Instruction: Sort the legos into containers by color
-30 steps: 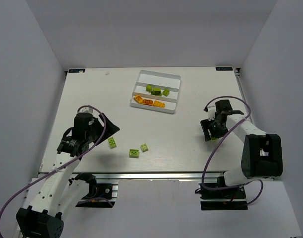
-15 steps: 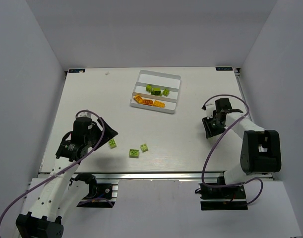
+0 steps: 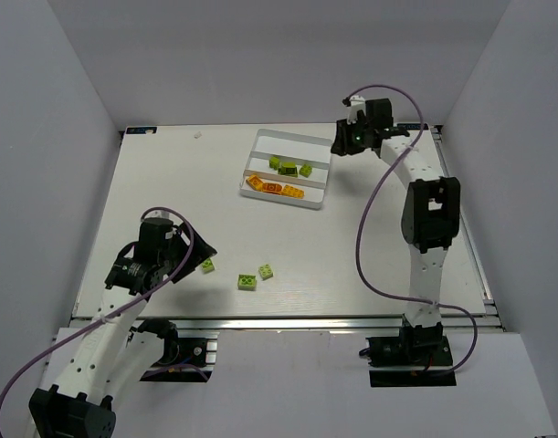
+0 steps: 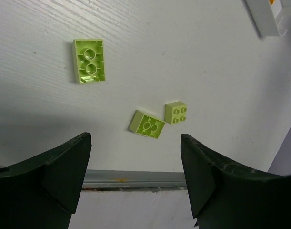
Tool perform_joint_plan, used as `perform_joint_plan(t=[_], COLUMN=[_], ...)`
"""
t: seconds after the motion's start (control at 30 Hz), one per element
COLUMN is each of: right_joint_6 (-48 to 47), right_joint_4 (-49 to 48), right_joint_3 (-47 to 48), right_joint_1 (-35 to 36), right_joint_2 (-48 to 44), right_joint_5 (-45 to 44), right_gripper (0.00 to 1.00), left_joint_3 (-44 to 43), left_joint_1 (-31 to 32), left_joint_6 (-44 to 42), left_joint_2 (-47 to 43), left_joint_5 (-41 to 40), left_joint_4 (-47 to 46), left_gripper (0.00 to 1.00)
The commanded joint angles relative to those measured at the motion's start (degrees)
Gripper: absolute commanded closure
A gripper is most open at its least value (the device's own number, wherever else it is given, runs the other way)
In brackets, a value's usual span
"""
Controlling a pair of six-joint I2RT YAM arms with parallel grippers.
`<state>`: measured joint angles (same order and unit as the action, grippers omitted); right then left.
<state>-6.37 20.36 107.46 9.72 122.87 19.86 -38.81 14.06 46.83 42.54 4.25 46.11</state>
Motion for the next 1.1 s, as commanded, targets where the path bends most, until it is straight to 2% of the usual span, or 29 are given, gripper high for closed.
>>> perform_joint_plan(t=[0.0, 0.2, 0.3, 0.33, 0.4, 0.43, 0.53, 0.7, 0.77, 0.87, 0.9, 0.93, 1.0, 1.07], right_joint_6=[9.1, 10.2, 10.0, 9.5, 9.0, 8.7, 8.3, 8.0, 7.7, 4.8, 2.3, -0.5, -1.8, -3.3], right_joint_4=[-4.0, -11.7, -15.3, -16.6, -17.3, -17.6, -18.2, -18.7, -18.7, -18.5, -18.5, -17.7, -16.1, -12.9], right_joint_3=[6.2, 17.2, 18.4, 18.1, 17.9, 17.6, 17.0, 15.1, 12.4, 3.0, -3.2, -8.9, -13.8, -20.0], right_joint_1=[3.4, 5.5, 6.4, 6.5, 6.7, 6.7, 6.9, 6.4, 5.8, 4.4, 3.9, 2.6, 2.2, 1.8], right_joint_2=[5.3, 14.8, 17.0, 17.7, 18.0, 18.2, 17.8, 14.3, 9.6, 0.5, -2.0, -9.0, -13.0, -16.6], right_joint_5=[-1.7, -6.8, -8.6, -9.2, -9.9, -10.0, -9.7, -6.9, -5.0, 5.3, 14.1, 22.6, 30.0, 32.4], right_gripper=[1.0, 0.91, 0.78, 0.68, 0.56, 0.42, 0.31, 0.29, 0.34, 0.44, 0.48, 0.6, 0.62, 0.53], left_joint_3=[-0.7, -0.2, 0.7, 0.8, 1.1, 1.4, 1.9, 2.1, 1.6, 0.8, 0.8, 0.8, 0.8, 0.8], left_joint_1=[0.3, 0.3, 0.3, 0.3, 0.3, 0.3, 0.3, 0.3, 0.3, 0.3, 0.3, 0.3, 0.3, 0.3], left_joint_6=[2.2, 4.5, 5.4, 5.6, 6.0, 6.1, 6.1, 4.8, 4.2, 2.7, 2.1, 1.4, 0.9, 0.1], left_joint_2=[-1.2, -2.0, -2.0, -1.9, -1.3, -1.1, 0.8, 4.4, 6.6, 10.3, 11.3, 13.2, 16.2, 18.6], left_joint_5=[-1.5, -2.2, -2.5, -2.4, -2.4, -2.4, -2.8, -5.4, -6.6, -8.0, -8.2, -8.4, -8.8, -9.5], left_joint_4=[1.6, 3.1, 3.0, 2.6, 2.1, 1.6, 0.7, -1.3, -2.4, -4.0, -4.8, -6.8, -7.8, -9.2], left_gripper=[0.15, 0.15, 0.14, 0.14, 0.14, 0.14, 0.14, 0.14, 0.15, 0.15, 0.15, 0.15, 0.15, 0.15])
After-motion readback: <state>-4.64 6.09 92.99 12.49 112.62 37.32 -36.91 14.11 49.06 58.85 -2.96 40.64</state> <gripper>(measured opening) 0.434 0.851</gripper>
